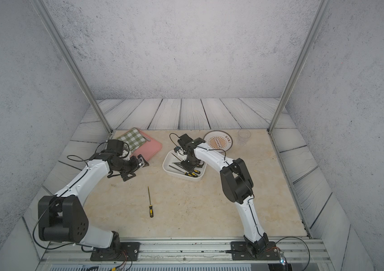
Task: Put the file tool into the storage box
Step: Place the file tool in the storage box, then pick up the file tool from the center of the board.
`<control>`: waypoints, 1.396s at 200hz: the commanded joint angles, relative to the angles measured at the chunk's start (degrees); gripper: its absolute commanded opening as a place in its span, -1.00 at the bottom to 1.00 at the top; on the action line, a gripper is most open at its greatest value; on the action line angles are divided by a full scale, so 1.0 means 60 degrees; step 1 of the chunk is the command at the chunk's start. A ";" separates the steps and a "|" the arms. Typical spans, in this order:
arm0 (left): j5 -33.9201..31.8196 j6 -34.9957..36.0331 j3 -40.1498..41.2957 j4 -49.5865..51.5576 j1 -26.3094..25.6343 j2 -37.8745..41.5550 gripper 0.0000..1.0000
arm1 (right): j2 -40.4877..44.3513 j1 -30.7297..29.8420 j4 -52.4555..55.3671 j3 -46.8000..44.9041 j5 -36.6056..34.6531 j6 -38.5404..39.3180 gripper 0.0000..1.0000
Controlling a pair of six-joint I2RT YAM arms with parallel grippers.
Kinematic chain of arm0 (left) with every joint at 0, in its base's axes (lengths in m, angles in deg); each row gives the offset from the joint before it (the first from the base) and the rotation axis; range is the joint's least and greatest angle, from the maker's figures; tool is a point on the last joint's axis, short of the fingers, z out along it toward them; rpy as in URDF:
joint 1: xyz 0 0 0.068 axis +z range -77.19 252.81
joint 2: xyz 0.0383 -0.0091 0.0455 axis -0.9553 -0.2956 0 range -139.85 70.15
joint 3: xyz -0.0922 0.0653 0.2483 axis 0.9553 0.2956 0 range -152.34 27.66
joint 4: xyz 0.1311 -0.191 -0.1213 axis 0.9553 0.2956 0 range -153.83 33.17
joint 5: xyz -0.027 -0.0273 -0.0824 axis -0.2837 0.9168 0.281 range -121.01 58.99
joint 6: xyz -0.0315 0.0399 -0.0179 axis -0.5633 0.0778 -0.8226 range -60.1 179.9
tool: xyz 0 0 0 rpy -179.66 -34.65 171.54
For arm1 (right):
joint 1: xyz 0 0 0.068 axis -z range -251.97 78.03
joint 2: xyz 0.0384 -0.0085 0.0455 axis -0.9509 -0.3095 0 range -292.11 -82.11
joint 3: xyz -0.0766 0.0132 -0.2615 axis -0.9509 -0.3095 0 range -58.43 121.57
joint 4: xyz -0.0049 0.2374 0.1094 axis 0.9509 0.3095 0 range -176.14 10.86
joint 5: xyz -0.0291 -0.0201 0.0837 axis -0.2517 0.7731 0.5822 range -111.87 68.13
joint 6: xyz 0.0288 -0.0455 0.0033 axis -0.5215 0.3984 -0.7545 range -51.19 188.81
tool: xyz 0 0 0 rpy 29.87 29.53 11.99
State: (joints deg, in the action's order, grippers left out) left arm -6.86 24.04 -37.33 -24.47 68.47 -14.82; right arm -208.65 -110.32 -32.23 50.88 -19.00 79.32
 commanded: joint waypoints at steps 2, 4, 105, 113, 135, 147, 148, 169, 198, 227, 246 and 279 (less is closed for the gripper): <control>0.0085 -0.0043 -0.0363 0.0180 -0.0234 -0.0290 0.95 | -0.0066 -0.0036 0.0390 0.0386 0.0531 0.0623 -0.83; 0.0102 -0.0044 -0.0382 0.0183 -0.0238 -0.0324 0.95 | -0.0096 -0.0042 0.0397 0.0395 0.0561 0.0645 -0.83; 0.0048 -0.0239 -0.0986 0.0221 -0.0518 -0.1174 0.94 | 0.0191 -0.0060 0.0762 -0.0557 0.1272 0.0964 -0.29; 0.0036 -0.0244 -0.0995 0.0227 -0.0535 -0.1190 0.94 | 0.0158 -0.0054 0.0898 -0.0387 0.1347 0.0897 -0.21; -0.0002 -0.0247 -0.1011 0.0209 -0.0584 -0.1145 0.94 | 0.0196 -0.0054 0.1060 -0.0064 0.1295 0.0650 -0.15; -0.0019 -0.0224 -0.1022 0.0221 -0.0603 -0.1108 0.94 | 0.0319 -0.0054 0.1009 0.0043 0.1041 0.0423 -0.14; -0.0022 -0.0222 -0.1020 0.0230 -0.0599 -0.1112 0.94 | 0.0326 -0.0054 0.1000 0.0052 0.1021 0.0406 -0.14; -0.0170 -0.0106 -0.1024 0.0371 -0.0604 -0.1030 0.94 | 0.0641 -0.0054 0.0873 0.0279 0.0801 -0.0186 -0.12; -0.0521 0.0161 -0.0755 0.0596 -0.0472 -0.0850 0.94 | 0.1345 -0.0069 0.0453 0.0269 0.0840 -0.2021 -0.12; -0.0808 0.0357 -0.0366 0.0663 0.0023 -0.0542 0.94 | 0.2729 -0.0309 -0.0937 -0.1423 0.1092 -0.4784 -0.11; -0.1122 0.0525 -0.0268 0.0717 0.0373 -0.0386 0.95 | 0.3636 -0.0736 -0.2074 -0.2783 0.1104 -0.6471 -0.08; -0.1242 0.0703 -0.0213 0.0724 0.0821 -0.0541 0.95 | 0.3795 -0.2060 -0.2618 -0.3589 0.1312 -0.8472 -0.07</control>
State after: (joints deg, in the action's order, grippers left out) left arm -12.46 26.47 -39.56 -21.35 71.77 -18.31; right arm -184.71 -117.16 -43.73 31.76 -12.70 41.90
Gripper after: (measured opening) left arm 0.972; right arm 0.465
